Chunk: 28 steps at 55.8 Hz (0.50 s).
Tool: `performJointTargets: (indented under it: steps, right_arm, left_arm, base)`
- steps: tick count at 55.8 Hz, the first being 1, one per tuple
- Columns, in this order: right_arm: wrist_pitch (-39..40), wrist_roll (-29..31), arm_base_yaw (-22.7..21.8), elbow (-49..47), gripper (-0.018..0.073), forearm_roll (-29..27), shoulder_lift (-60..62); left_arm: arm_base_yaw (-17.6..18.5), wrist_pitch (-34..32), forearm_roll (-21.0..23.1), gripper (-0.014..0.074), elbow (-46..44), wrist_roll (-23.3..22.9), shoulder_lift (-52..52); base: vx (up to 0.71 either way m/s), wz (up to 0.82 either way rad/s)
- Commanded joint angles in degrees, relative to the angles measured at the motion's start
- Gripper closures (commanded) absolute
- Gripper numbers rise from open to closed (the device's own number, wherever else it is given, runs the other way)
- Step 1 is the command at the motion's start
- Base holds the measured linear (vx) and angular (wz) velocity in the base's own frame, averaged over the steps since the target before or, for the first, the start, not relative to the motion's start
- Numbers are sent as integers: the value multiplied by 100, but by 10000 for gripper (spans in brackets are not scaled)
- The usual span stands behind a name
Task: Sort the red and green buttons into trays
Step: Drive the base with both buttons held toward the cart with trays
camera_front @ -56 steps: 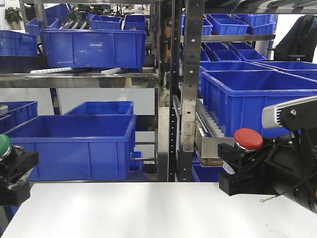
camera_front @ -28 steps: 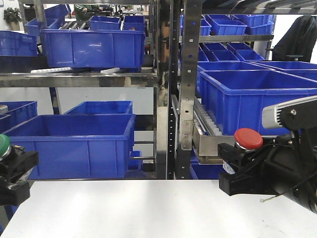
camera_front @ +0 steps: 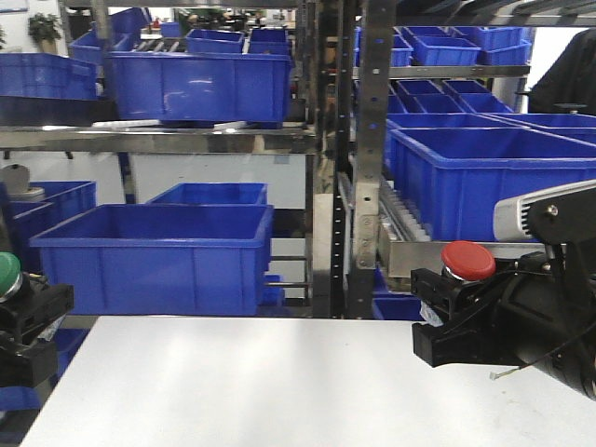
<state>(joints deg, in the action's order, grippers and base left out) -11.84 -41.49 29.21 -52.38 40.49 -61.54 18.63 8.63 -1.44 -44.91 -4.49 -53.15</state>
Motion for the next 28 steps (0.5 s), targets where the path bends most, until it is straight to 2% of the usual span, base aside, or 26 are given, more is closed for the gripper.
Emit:
performJointTargets:
  steps: [1,28]
  right_arm:
    - [363,13,-4,-170,548,92,134]
    - [363,13,-4,-170,548,92,134]
  left_arm:
    - [51,-529,37,596,-176,-47,91]
    - [51,-529,37,596,-176,-47,91]
  base:
    - [-14,28]
    - [-17,32]
